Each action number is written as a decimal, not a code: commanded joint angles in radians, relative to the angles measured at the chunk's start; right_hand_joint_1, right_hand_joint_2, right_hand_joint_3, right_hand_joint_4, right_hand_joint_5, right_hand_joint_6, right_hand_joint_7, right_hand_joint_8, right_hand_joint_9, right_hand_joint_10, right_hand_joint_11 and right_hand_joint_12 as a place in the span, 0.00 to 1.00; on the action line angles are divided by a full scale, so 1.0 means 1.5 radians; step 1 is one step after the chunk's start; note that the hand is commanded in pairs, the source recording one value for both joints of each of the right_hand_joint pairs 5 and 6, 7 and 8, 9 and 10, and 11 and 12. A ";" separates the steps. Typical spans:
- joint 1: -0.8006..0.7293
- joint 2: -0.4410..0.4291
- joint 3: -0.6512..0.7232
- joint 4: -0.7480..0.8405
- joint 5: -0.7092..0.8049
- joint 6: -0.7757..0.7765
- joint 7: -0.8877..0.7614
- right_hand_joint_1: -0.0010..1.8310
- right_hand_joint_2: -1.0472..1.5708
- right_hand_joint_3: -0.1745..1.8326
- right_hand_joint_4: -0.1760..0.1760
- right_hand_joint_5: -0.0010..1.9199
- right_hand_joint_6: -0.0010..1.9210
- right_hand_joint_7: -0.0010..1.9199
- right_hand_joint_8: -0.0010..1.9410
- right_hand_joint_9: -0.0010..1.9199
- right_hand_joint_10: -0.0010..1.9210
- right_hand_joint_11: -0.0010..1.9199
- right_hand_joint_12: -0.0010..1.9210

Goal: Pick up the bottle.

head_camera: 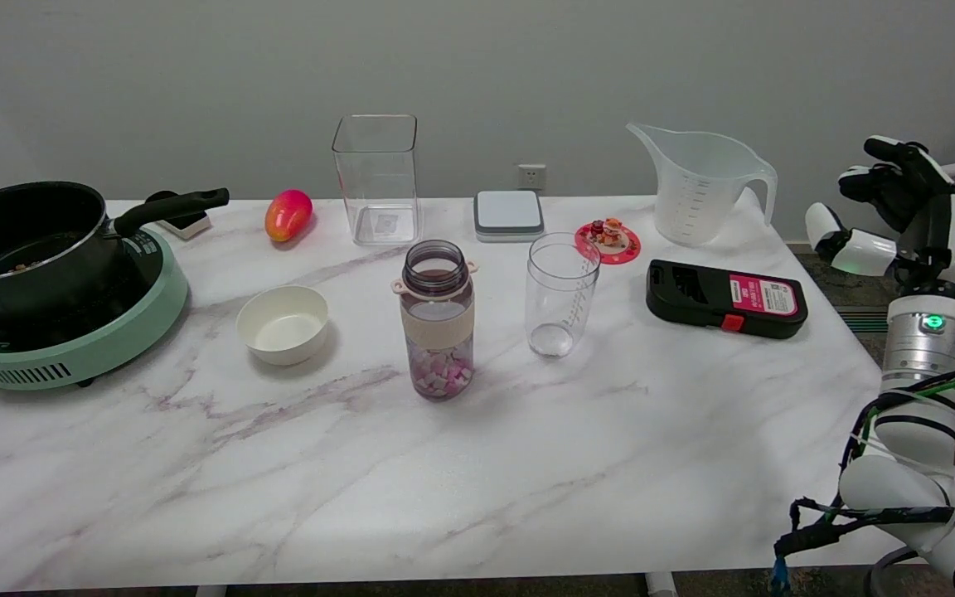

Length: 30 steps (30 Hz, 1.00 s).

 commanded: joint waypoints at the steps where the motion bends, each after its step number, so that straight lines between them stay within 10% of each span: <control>1: -0.042 0.012 -0.048 0.085 -0.034 -0.030 0.030 0.74 0.35 0.78 0.50 0.26 0.26 0.39 0.38 0.34 0.34 0.38 0.38; 5: -0.038 0.013 -0.060 0.215 -0.057 -0.047 0.004 0.71 0.22 0.87 0.50 0.12 0.12 0.27 0.27 0.32 0.32 0.37 0.37; 13: 0.056 0.034 -0.097 0.403 -0.048 -0.303 -0.163 0.68 0.26 0.81 0.50 0.02 0.02 0.19 0.18 0.23 0.23 0.28 0.28; 30: 0.159 -0.131 -0.324 0.369 0.023 -0.312 -0.401 0.66 0.34 0.70 0.50 0.02 0.02 0.21 0.21 0.27 0.27 0.30 0.30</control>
